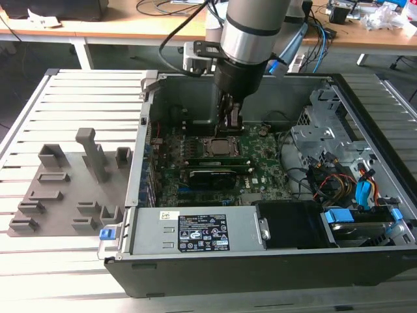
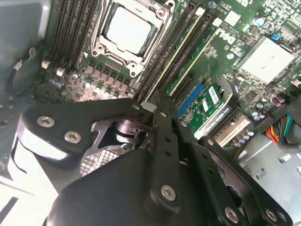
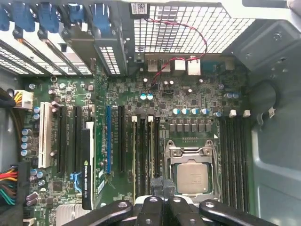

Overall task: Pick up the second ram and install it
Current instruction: 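Press down the second ram until it locks into place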

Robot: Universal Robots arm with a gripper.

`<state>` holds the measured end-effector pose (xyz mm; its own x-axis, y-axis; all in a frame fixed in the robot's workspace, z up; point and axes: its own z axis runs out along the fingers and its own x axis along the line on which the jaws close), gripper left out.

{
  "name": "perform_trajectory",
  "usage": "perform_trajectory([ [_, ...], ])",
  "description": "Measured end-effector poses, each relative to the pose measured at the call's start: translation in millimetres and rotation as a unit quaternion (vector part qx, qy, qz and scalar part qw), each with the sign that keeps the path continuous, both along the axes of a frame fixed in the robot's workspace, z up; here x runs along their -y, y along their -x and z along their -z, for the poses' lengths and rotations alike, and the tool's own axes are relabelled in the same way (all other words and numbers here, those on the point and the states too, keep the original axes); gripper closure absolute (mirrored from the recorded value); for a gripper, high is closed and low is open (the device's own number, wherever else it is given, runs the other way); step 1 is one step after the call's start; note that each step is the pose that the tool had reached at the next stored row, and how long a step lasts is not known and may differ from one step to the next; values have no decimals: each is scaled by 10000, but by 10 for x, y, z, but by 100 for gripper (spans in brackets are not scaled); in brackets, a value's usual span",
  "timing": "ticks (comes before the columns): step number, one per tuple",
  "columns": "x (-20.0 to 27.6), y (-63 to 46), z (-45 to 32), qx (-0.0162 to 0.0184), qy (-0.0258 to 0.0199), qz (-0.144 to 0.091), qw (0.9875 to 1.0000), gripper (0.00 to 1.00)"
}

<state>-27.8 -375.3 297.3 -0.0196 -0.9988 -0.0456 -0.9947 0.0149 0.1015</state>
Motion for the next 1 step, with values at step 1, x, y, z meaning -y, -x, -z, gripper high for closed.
perform_trajectory([
  [1, 0, 0, -1, 0, 1, 0, 10000, 89],
])
